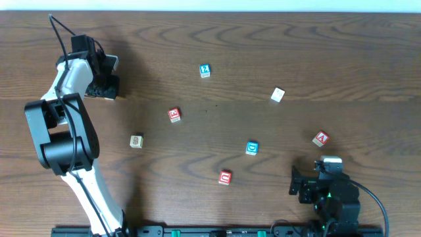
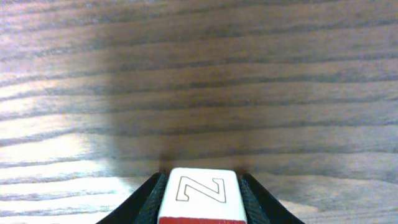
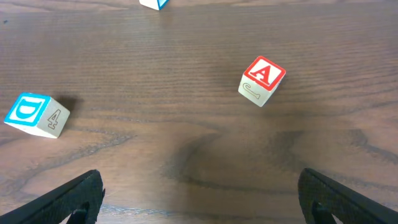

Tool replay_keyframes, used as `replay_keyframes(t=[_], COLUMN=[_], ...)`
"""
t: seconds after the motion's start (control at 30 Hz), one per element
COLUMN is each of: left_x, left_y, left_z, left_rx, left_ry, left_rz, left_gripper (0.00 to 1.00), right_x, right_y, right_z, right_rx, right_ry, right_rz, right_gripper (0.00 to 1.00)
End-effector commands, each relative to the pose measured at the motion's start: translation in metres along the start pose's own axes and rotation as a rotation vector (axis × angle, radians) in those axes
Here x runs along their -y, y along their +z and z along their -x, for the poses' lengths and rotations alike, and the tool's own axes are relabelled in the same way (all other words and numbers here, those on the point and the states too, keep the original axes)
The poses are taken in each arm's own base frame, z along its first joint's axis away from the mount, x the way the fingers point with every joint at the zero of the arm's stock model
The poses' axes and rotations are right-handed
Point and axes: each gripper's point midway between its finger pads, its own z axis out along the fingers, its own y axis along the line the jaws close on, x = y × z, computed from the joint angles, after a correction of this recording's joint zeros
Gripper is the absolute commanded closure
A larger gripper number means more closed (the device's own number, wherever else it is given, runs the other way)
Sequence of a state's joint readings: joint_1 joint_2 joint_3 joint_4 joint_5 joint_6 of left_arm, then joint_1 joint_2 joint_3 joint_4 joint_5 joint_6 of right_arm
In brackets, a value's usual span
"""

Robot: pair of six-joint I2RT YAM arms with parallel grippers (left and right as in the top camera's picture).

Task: Spell out Ai2
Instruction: 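Carry the red I block right and set it down mid-table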

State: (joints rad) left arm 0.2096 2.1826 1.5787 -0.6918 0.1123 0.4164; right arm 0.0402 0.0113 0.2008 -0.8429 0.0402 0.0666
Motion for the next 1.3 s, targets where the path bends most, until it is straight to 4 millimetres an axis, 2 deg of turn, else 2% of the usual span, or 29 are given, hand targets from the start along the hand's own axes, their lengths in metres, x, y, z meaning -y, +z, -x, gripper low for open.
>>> replay_keyframes(t=[0.0,0.23,0.37,0.4,0.47,0.6,0.8,0.9,1.0,1.13,1.27], left_x=[-0.002,0.003,0.006,0.006,0.008,0.013,0.043,0.076,0.133,0.193,0.268], left_y=[0.001,0.001,0.001,0.001,0.0,-0.012,-0.057,-0.081,-0.096,-0.092,-0.089], left_z=[-0.006,-0.016,-0.015,-0.015,-0.013,0.003,0.05,0.08,0.104,0.11,0.105], left_rx=[-0.028,-0.07,-0.07,-0.07,-0.069,-0.045,0.042,0.112,0.17,0.186,0.219], left_ry=[-0.023,-0.065,-0.058,-0.057,-0.081,-0.149,-0.166,-0.194,-0.118,-0.081,-0.01], left_rz=[0.001,-0.015,-0.016,-0.016,-0.016,-0.015,-0.083,-0.133,-0.205,-0.142,-0.092], left_gripper=[0.62,0.68,0.73,0.76,0.93,0.94,0.94,0.94,0.94,0.94,0.94], right_x=[0.001,0.001,0.001,0.001,0.001,0.001,0.001,0.001,0.001,0.001,0.001], right_y=[0.002,0.002,0.002,0.002,0.002,0.002,0.002,0.002,0.002,0.002,0.002], right_z=[-0.004,-0.004,-0.004,-0.004,-0.004,-0.004,-0.004,-0.004,-0.004,-0.004,-0.004], right_rx=[-0.01,-0.01,-0.01,-0.01,-0.01,-0.01,-0.01,-0.01,-0.01,-0.01,-0.01], right_ry=[-0.008,-0.008,-0.008,-0.008,-0.008,-0.008,-0.008,-0.008,-0.008,-0.008,-0.008], right_rz=[-0.003,-0.003,-0.003,-0.003,-0.003,-0.003,-0.003,-0.003,-0.003,-0.003,-0.003], right_gripper=[0.01,0.01,0.01,0.01,0.01,0.01,0.01,0.01,0.01,0.01,0.01])
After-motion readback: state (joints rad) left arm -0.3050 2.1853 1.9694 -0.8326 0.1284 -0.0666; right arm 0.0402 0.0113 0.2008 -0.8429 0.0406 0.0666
